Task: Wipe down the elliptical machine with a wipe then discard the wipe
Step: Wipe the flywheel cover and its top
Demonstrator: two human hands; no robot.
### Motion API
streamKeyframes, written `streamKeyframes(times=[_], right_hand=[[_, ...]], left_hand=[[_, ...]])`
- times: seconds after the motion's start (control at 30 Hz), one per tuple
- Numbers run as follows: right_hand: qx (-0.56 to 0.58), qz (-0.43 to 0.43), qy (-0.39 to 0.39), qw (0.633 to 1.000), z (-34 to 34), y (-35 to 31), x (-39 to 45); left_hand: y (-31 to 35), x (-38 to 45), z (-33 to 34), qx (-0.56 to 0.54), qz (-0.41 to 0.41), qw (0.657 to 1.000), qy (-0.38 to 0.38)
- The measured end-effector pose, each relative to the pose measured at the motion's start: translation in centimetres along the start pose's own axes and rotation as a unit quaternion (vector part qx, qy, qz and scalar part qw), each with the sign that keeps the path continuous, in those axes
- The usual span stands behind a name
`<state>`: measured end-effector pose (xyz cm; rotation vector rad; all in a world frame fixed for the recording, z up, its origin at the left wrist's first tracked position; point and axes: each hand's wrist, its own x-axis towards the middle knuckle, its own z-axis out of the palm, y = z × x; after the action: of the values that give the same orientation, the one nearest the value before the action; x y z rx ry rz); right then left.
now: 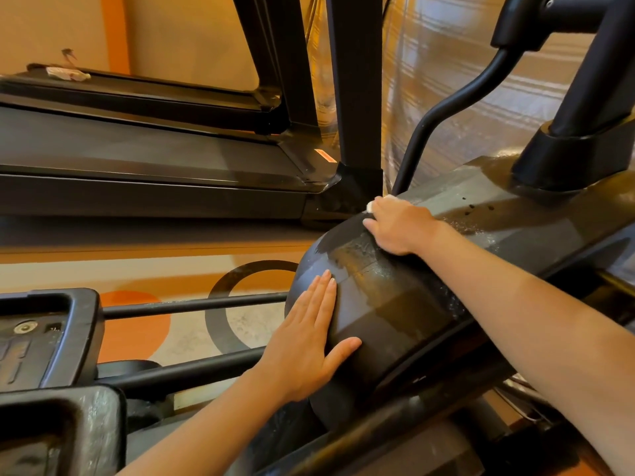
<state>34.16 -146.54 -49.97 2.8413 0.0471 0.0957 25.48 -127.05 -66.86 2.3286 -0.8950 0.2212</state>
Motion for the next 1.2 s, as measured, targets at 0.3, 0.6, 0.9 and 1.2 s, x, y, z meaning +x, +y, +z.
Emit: streamKeyframes(times=[0.3,0.6,0.9,1.2], right_hand=[[0.031,-0.065,-0.003,0.997,-0.5,-0.2,-1.9],[0.064,-0.147,-0.024,0.987,1.0,-0.9,-2.5],[0.025,0.016,0.024,0.999,-0.8,2.9,0.5],[0.038,-0.033,-0.008,0.999,-0.8,4.6,-0.8]], left_hand=[[-0.1,0.0,0.2,0.001,-0.002,1.0,0.001],[-0.1,0.1,0.3,0.0,0.003,1.0,0.008],[-0.4,0.3,0.2,0.028,0.019,0.999,0.018],[-1.1,0.3,-0.3,0.063,0.049,0.997,0.02]])
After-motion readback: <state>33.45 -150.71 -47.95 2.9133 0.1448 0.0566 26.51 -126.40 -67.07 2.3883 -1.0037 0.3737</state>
